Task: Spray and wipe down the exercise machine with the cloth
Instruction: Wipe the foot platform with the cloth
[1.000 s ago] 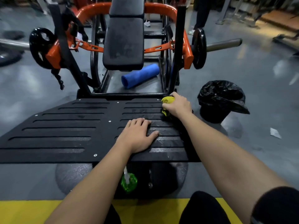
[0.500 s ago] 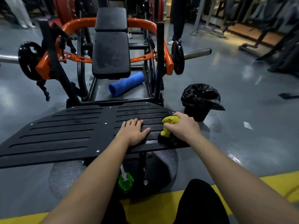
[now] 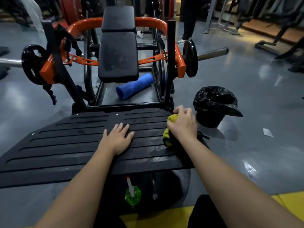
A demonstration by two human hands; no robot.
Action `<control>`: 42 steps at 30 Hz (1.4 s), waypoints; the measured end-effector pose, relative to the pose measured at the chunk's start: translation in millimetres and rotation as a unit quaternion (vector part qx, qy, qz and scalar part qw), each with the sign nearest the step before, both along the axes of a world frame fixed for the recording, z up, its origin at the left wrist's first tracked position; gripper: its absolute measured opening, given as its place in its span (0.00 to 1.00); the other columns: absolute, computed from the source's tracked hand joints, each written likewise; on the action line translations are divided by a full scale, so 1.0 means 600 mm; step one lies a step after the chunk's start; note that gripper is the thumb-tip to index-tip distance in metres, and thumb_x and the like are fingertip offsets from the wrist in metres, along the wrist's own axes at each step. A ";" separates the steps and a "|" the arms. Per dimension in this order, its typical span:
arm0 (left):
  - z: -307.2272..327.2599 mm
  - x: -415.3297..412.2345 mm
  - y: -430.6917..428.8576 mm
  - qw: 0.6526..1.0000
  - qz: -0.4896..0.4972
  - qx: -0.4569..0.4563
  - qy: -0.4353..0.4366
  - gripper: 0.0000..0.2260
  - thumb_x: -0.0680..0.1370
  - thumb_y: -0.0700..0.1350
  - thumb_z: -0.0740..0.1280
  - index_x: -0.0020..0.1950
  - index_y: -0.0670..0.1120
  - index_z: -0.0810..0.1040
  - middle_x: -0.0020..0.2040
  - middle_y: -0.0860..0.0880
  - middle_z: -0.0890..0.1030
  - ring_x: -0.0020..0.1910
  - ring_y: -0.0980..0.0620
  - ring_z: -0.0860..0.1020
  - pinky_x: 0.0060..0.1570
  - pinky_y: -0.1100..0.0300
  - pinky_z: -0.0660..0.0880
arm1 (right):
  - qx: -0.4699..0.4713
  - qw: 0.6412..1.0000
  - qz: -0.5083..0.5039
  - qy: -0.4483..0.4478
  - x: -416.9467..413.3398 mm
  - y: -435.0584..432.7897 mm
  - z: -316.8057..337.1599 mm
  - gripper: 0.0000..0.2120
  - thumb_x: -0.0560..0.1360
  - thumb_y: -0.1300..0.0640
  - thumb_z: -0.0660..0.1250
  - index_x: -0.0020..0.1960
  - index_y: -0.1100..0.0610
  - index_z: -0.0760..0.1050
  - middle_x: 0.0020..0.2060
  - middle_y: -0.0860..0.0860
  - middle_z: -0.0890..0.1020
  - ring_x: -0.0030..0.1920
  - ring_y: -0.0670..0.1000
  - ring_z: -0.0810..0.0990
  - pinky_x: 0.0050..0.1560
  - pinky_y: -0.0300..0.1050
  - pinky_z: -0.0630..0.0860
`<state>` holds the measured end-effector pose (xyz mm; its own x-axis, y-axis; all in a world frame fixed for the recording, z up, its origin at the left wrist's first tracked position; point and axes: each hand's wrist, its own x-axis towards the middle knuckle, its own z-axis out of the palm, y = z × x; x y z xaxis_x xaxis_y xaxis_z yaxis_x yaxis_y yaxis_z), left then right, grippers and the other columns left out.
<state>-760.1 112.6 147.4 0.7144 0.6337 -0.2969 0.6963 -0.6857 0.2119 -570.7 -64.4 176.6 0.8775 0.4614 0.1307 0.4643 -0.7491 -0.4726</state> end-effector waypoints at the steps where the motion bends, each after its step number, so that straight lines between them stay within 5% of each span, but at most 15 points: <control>1: -0.001 0.003 0.001 1.000 -0.006 -0.003 0.006 0.30 0.84 0.65 0.44 0.85 0.57 0.48 0.85 0.54 0.45 0.83 0.54 0.42 0.80 0.44 0.39 | 0.003 1.000 0.006 -0.002 0.019 0.014 -0.008 0.14 0.76 0.49 0.69 0.58 0.48 0.70 0.58 0.52 0.70 0.58 0.59 0.72 0.55 0.54 0.74; 5: -0.008 0.007 0.006 1.000 -0.013 0.003 0.003 0.30 0.83 0.67 0.43 0.84 0.58 0.47 0.84 0.55 0.43 0.82 0.56 0.40 0.80 0.45 0.37 | -0.007 0.995 0.047 -0.084 0.078 0.098 -0.053 0.07 0.78 0.51 0.67 0.53 0.52 0.77 0.53 0.53 0.75 0.53 0.59 0.73 0.51 0.54 0.76; 10: -0.016 0.007 0.011 1.000 -0.012 0.004 -0.010 0.31 0.83 0.68 0.43 0.84 0.59 0.48 0.84 0.56 0.43 0.82 0.58 0.40 0.80 0.45 0.38 | 0.027 0.996 0.055 -0.071 0.116 0.202 -0.067 0.11 0.78 0.50 0.66 0.57 0.55 0.75 0.52 0.56 0.79 0.54 0.61 0.76 0.51 0.56 0.77; 13: -0.022 0.009 0.015 1.000 -0.008 0.004 -0.024 0.31 0.83 0.68 0.45 0.84 0.59 0.51 0.84 0.57 0.45 0.82 0.59 0.41 0.81 0.46 0.38 | 0.051 0.998 0.040 -0.024 0.128 0.227 -0.068 0.21 0.76 0.37 0.65 0.56 0.55 0.72 0.53 0.55 0.81 0.56 0.61 0.77 0.53 0.54 0.75; 16: -0.018 0.008 0.013 1.000 -0.007 -0.002 -0.028 0.31 0.82 0.69 0.45 0.84 0.58 0.52 0.84 0.57 0.46 0.82 0.59 0.42 0.81 0.46 0.38 | -0.055 0.997 0.051 0.025 0.145 0.216 -0.066 0.39 0.68 0.20 0.54 0.60 0.50 0.74 0.57 0.55 0.79 0.61 0.62 0.75 0.60 0.58 0.72; 18: -0.015 0.009 0.015 1.000 -0.007 -0.001 -0.029 0.31 0.83 0.69 0.45 0.84 0.58 0.53 0.84 0.56 0.46 0.82 0.58 0.42 0.81 0.45 0.38 | -0.089 0.987 0.115 0.075 0.154 0.197 -0.065 0.44 0.61 0.16 0.56 0.63 0.46 0.74 0.58 0.55 0.79 0.61 0.63 0.76 0.62 0.57 0.74; 21: -0.012 0.012 0.012 1.000 -0.008 -0.005 -0.027 0.31 0.83 0.68 0.46 0.84 0.57 0.53 0.85 0.55 0.47 0.83 0.56 0.43 0.80 0.44 0.39 | -0.142 0.970 0.189 0.057 0.150 0.158 -0.055 0.35 0.65 0.27 0.68 0.66 0.45 0.73 0.55 0.54 0.78 0.60 0.61 0.78 0.58 0.51 0.75; 24: -0.004 0.008 0.010 1.000 -0.011 -0.001 -0.027 0.31 0.84 0.67 0.46 0.84 0.56 0.54 0.85 0.53 0.48 0.83 0.55 0.44 0.80 0.43 0.39 | -0.117 0.977 0.175 0.030 0.104 0.113 -0.040 0.32 0.72 0.35 0.68 0.72 0.46 0.72 0.57 0.56 0.78 0.62 0.62 0.76 0.59 0.52 0.74; 28: -0.002 0.007 0.008 1.000 -0.016 -0.007 -0.021 0.31 0.84 0.66 0.45 0.84 0.55 0.53 0.85 0.52 0.47 0.83 0.53 0.44 0.80 0.41 0.39 | -0.078 0.980 0.179 0.035 0.047 0.046 -0.014 0.21 0.73 0.40 0.71 0.62 0.49 0.81 0.52 0.55 0.84 0.57 0.61 0.80 0.53 0.49 0.75; 31: 0.000 0.002 0.010 1.000 -0.022 -0.011 -0.013 0.31 0.84 0.66 0.45 0.85 0.55 0.51 0.85 0.52 0.47 0.83 0.53 0.43 0.80 0.41 0.39 | -0.069 0.982 0.171 0.042 -0.004 -0.006 0.009 0.20 0.70 0.38 0.70 0.56 0.48 0.82 0.50 0.53 0.85 0.55 0.58 0.81 0.52 0.48 0.75; 35: 0.001 0.003 0.012 1.000 -0.024 -0.008 -0.001 0.31 0.84 0.66 0.44 0.85 0.55 0.50 0.85 0.52 0.46 0.83 0.52 0.43 0.80 0.41 0.39 | -0.067 0.986 0.150 0.001 -0.072 -0.061 0.027 0.30 0.60 0.28 0.57 0.49 0.48 0.80 0.46 0.51 0.84 0.53 0.58 0.80 0.51 0.50 0.77; 42: 0.004 -0.001 0.006 0.999 -0.029 -0.011 0.013 0.31 0.84 0.66 0.44 0.85 0.55 0.48 0.85 0.51 0.45 0.83 0.52 0.43 0.79 0.42 0.39 | -0.132 0.984 0.116 -0.026 -0.135 -0.079 0.033 0.28 0.67 0.27 0.63 0.53 0.49 0.70 0.50 0.49 0.80 0.57 0.56 0.77 0.47 0.50 0.72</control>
